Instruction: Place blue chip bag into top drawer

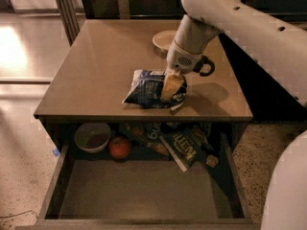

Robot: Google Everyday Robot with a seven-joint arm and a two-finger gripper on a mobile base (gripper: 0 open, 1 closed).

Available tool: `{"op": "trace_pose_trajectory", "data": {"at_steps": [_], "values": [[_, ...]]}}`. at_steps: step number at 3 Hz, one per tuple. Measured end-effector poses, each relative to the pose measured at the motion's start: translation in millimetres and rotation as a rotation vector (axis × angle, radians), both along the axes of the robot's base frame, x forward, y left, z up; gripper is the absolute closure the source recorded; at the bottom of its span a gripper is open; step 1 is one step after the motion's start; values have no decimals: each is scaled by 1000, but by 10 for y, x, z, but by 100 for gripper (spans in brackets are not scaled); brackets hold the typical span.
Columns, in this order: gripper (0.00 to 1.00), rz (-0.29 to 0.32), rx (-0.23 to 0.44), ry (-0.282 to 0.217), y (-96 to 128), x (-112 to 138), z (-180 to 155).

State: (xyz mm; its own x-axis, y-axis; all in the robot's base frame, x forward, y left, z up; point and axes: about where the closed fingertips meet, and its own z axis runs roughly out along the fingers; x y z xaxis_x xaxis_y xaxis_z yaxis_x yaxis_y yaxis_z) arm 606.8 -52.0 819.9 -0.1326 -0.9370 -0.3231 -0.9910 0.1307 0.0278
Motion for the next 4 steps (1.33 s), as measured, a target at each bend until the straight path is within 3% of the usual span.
{"op": "trace_pose_trajectory", "data": {"at_steps": [1,4], "values": [[96,0,0,0,0,0,0],[100,1,0,1,8,3,31]]}}
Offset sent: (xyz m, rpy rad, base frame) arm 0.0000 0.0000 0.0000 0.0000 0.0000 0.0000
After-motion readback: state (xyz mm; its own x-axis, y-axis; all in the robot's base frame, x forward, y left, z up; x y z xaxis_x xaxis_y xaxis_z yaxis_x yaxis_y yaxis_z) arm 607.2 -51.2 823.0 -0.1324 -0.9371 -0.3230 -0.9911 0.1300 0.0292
